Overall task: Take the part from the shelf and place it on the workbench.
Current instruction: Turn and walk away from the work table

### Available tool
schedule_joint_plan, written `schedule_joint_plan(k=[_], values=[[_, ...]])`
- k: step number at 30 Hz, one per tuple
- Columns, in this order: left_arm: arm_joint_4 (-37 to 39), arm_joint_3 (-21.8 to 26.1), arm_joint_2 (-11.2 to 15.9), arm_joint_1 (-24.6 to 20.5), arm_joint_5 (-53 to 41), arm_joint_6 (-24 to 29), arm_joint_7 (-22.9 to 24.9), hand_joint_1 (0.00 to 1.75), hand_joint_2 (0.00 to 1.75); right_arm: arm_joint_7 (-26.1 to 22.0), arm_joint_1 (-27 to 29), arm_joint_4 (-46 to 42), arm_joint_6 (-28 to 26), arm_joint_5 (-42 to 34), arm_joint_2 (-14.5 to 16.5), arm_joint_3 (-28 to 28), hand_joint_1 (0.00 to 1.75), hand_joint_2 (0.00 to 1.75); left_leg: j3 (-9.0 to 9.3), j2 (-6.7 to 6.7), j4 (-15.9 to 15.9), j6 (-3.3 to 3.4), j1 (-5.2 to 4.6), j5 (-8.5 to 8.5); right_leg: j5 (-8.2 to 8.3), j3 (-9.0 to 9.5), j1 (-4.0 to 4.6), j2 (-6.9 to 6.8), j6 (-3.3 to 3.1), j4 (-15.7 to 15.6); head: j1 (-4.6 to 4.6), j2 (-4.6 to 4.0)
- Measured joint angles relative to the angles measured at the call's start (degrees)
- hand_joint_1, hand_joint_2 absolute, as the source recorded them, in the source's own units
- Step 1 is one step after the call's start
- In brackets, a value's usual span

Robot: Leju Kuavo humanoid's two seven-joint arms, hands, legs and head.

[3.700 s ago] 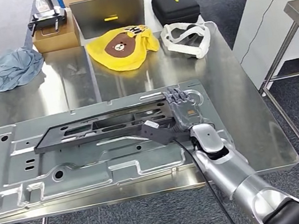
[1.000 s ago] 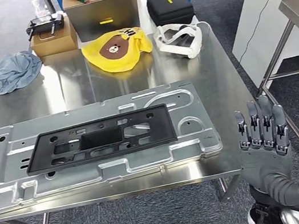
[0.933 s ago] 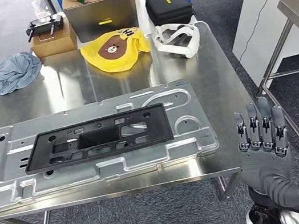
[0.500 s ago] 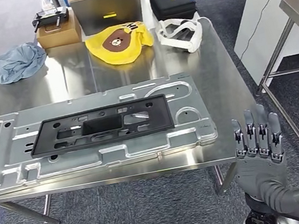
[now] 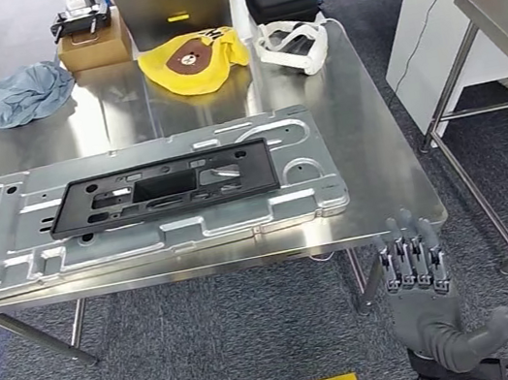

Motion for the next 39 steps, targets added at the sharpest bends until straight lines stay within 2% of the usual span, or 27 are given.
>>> schedule_joint_plan(k=[1,3,5,6,7,8,9,11,13,14,16,17,18,20,21,22,23,24,26,28,29,31,32,34,36,37,39], values=[[0.00,0.01,-0.18,0.09,-0.10,0.32,0.42,0.00,0.00,0.00,0.27,1.29,-0.39,0.45,0.01,-0.02,0.00,0.00,-0.25,-0.08,0.29,-0.34,0.09,-0.58,0.46,-0.44,-0.06,-0.12,-0.65,-0.02,-0.01,0.00],[0.00,0.02,-0.43,0.28,-0.22,0.93,1.19,0.00,0.00,0.00,0.73,3.62,-1.11,1.09,0.02,-0.02,0.00,0.00,-1.19,-0.23,3.36,-1.06,0.35,-4.73,1.61,-1.81,-0.25,-0.40,-1.71,-0.08,-0.04,0.00],[0.00,0.03,-0.60,0.35,-0.26,1.47,1.86,0.00,0.00,0.00,1.13,5.58,-1.69,1.41,0.02,-0.02,0.00,0.00,-2.32,-0.27,9.71,-1.67,0.60,-10.31,2.77,-3.42,-0.15,-0.59,-2.01,0.01,-0.08,0.00],[0.00,0.03,-0.62,0.35,-0.32,1.74,2.15,0.00,0.00,0.00,1.26,6.52,-1.95,1.52,0.02,-0.02,0.00,0.00,-2.52,-0.27,12.66,-1.83,0.68,-11.69,3.36,-4.23,-0.09,-0.70,-2.01,0.08,-0.08,0.00],[0.00,0.03,-0.63,0.35,-0.42,2.03,2.44,0.00,0.00,0.00,1.35,7.44,-2.15,1.58,0.01,-0.03,0.00,0.00,-2.09,-0.27,14.27,-1.87,0.73,-11.63,3.92,-5.05,-0.05,-0.79,-1.97,0.17,-0.08,0.00],[0.00,0.03,-0.63,0.37,-0.56,2.32,2.73,0.00,0.00,0.00,1.40,8.45,-2.31,1.63,0.01,-0.04,0.00,0.00,-0.83,-0.27,14.06,-1.80,0.73,-10.38,4.45,-5.86,-0.01,-0.85,-1.89,0.28,-0.08,0.00],[0.00,0.03,-0.62,0.38,-0.68,2.63,2.99,0.00,0.00,0.00,1.42,9.51,-2.49,1.76,0.00,-0.05,0.00,0.00,1.33,-0.28,11.89,-1.57,0.71,-8.54,4.95,-6.59,0.02,-0.86,-1.79,0.41,-0.08,0.00],[0.00,0.03,-0.60,0.30,-0.82,3.16,3.39,0.00,0.00,0.00,1.26,12.15,-3.08,2.51,0.01,-0.06,0.00,0.00,7.52,-0.38,3.45,-0.83,0.45,-6.23,5.88,-7.61,0.10,-0.81,-1.48,0.61,-0.08,0.00],[0.00,0.03,-0.56,0.07,-0.83,3.32,3.52,0.00,0.00,0.00,0.80,15.25,-3.77,3.47,0.02,0.01,0.00,0.00,11.95,-0.50,-3.55,-0.14,0.08,-6.58,6.89,-8.12,0.17,-0.82,-0.94,0.67,-0.05,0.00],[0.00,0.03,-0.55,0.00,-0.84,3.26,3.50,0.00,0.00,0.00,0.45,17.01,-4.24,3.81,0.01,0.09,0.00,0.00,12.64,-0.52,-5.06,0.08,-0.10,-6.85,7.44,-8.37,0.16,-0.84,-0.59,0.65,-0.04,0.00],[0.00,0.03,-0.55,0.02,-0.88,2.92,3.13,0.00,0.00,0.00,-0.52,21.23,-6.02,4.68,-0.07,0.34,0.00,0.00,11.98,-0.37,-5.64,0.68,-0.05,-6.38,7.88,-9.16,0.07,-0.73,0.08,0.72,-0.03,0.00],[0.00,0.03,-0.55,0.07,-0.89,2.59,2.78,0.00,0.00,0.00,-1.18,23.95,-7.45,5.35,-0.19,0.52,0.00,0.00,11.33,-0.22,-5.75,1.06,0.06,-5.87,6.79,-9.71,0.06,-0.58,0.32,1.38,-0.01,0.00],[0.00,0.02,-0.54,0.07,-0.93,2.12,2.30,0.00,0.00,0.01,-2.00,27.19,-9.30,6.21,-0.42,0.77,0.00,0.00,10.51,-0.06,-5.77,1.46,0.18,-5.23,4.57,-10.43,0.07,-0.44,0.49,3.01,0.02,0.00],[0.00,-0.04,-0.52,-0.07,-1.15,0.97,1.33,0.00,0.00,0.02,-4.02,35.15,-13.92,8.16,-1.26,1.57,0.00,0.00,8.55,0.12,-5.29,1.94,0.13,-4.02,-1.29,-11.96,0.03,-0.31,0.66,9.34,0.05,0.00],[0.00,-0.09,-0.53,-0.16,-1.36,0.39,0.93,0.00,0.00,0.03,-5.09,39.51,-16.56,9.18,-1.82,2.11,0.00,0.00,7.48,0.15,-4.91,2.04,0.05,-3.46,-3.04,-12.51,0.02,-0.30,0.75,13.05,0.06,0.00],[0.00,-0.17,-0.55,-0.26,-1.62,-0.17,0.61,0.00,0.00,0.03,-6.15,44.15,-19.40,10.22,-2.41,2.66,0.00,0.00,6.37,0.18,-4.44,2.08,-0.02,-2.94,-3.24,-12.57,0.02,-0.28,0.84,15.79,0.06,0.00],[0.00,-0.28,-0.56,-0.34,-1.86,-0.62,0.32,0.00,0.00,0.05,-7.36,48.76,-22.05,11.14,-2.97,3.12,0.00,0.00,5.28,0.21,-3.90,2.07,-0.06,-2.51,-2.12,-11.91,0.03,-0.27,0.90,16.98,0.06,0.00],[0.00,-0.44,-0.57,-0.44,-2.08,-1.07,0.04,0.00,0.00,0.24,-8.71,54.13,-24.77,11.95,-3.54,3.54,0.00,0.00,4.20,0.25,-3.28,2.01,-0.07,-2.17,-0.32,-10.31,0.03,-0.26,0.91,16.09,0.06,0.00],[0.00,-0.84,-0.57,-0.78,-2.46,-1.73,-0.41,0.00,0.00,1.09,-11.32,64.15,-28.70,12.92,-4.62,4.13,0.00,0.00,2.30,0.26,-1.77,1.76,-0.18,-1.72,1.67,-4.50,0.07,-0.26,0.67,8.93,0.07,0.00],[0.00,-1.21,-0.57,-1.09,-2.73,-2.01,-0.66,0.00,0.00,3.69,-13.26,72.14,-31.04,13.41,-5.55,4.54,0.00,0.00,1.05,0.22,-0.55,1.29,-0.37,-1.28,0.57,0.22,0.18,-0.25,0.31,1.70,0.08,0.00],[0.00,-1.35,-0.57,-1.17,-2.77,-1.95,-0.71,0.00,0.00,5.58,-14.00,75.24,-31.79,13.55,-5.91,4.66,0.00,0.00,0.66,0.23,-0.24,1.00,-0.45,-0.94,-0.02,0.97,0.27,-0.23,0.09,0.07,0.09,0.00],[0.01,-1.51,-0.38,-1.25,-2.68,-1.59,-0.61,0.00,0.00,10.53,-14.96,80.76,-32.70,13.63,-6.45,4.86,0.00,0.00,0.03,0.18,-0.02,0.36,-0.37,-0.44,0.30,0.29,0.19,-0.34,-0.64,-0.33,0.09,0.00],[0.01,-1.55,-0.26,-1.23,-2.62,-1.33,-0.41,0.00,0.00,13.24,-15.25,82.87,-32.83,13.60,-6.69,4.90,0.00,0.00,-0.34,0.08,0.52,0.00,-0.28,-1.36,0.83,-0.31,0.10,-0.47,-1.17,-0.32,0.08,0.00],[0.02,-1.59,0.00,-1.16,-2.40,-0.79,0.08,0.00,0.00,18.50,-15.70,85.89,-32.74,13.43,-7.05,4.94,0.00,0.00,-1.48,-0.12,4.42,-0.83,0.05,-6.21,2.13,-1.88,-0.08,-0.73,-1.87,-0.30,0.05,0.00],[0.02,-1.61,0.20,-1.23,-2.19,-0.34,0.62,0.00,0.00,22.97,-16.21,88.07,-32.34,13.06,-7.41,4.93,0.00,0.00,-2.74,-0.18,11.38,-1.44,0.39,-11.27,3.47,-3.87,-0.03,-0.76,-2.00,-0.07,0.05,0.00],[0.02,-1.62,0.32,-1.29,-2.13,-0.19,0.87,0.00,0.00,25.01,-16.46,89.02,-31.99,12.86,-7.61,4.92,0.00,0.00,-2.81,-0.19,14.10,-1.57,0.48,-12.12,4.10,-4.89,-0.01,-0.80,-1.97,0.12,0.05,0.00],[0.02,-1.67,0.50,-1.35,-2.12,-0.01,1.17,0.00,0.00,27.93,-16.83,90.43,-31.23,12.62,-7.94,4.92,0.00,0.00,-0.45,-0.21,14.08,-1.45,0.52,-10.05,5.20,-6.76,0.05,-0.87,-1.82,0.53,0.06,0.00]])
